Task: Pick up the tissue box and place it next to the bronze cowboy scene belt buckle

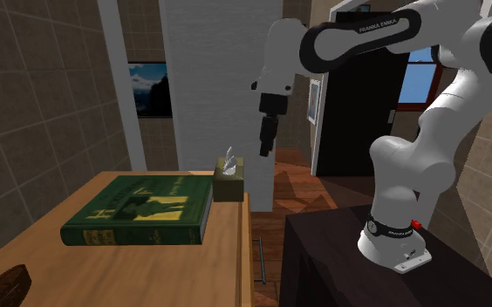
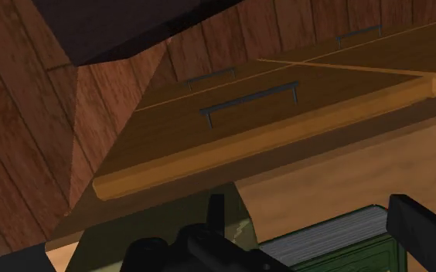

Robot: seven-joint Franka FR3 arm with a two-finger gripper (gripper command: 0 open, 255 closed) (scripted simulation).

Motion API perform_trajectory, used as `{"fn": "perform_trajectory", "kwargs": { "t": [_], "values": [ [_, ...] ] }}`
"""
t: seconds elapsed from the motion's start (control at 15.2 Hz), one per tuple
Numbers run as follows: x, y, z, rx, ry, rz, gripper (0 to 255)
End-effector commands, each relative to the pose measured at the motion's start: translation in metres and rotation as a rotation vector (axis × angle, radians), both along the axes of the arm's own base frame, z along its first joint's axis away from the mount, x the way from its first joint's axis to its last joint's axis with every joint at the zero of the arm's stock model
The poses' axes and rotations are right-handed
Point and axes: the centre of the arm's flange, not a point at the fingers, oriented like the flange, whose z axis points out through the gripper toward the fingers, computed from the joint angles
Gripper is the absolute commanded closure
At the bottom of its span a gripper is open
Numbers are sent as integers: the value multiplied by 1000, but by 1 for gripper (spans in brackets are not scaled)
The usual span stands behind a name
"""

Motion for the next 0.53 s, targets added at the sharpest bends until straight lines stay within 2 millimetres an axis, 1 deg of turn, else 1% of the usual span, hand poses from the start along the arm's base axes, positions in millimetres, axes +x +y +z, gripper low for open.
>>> {"fn": "perform_trajectory", "kwargs": {
  "t": [0.0,0.46],
  "values": [
    [10,-20,-4,21,-39,-66,0],
    [35,-97,-30,99,-163,-288,0]
  ]
}}
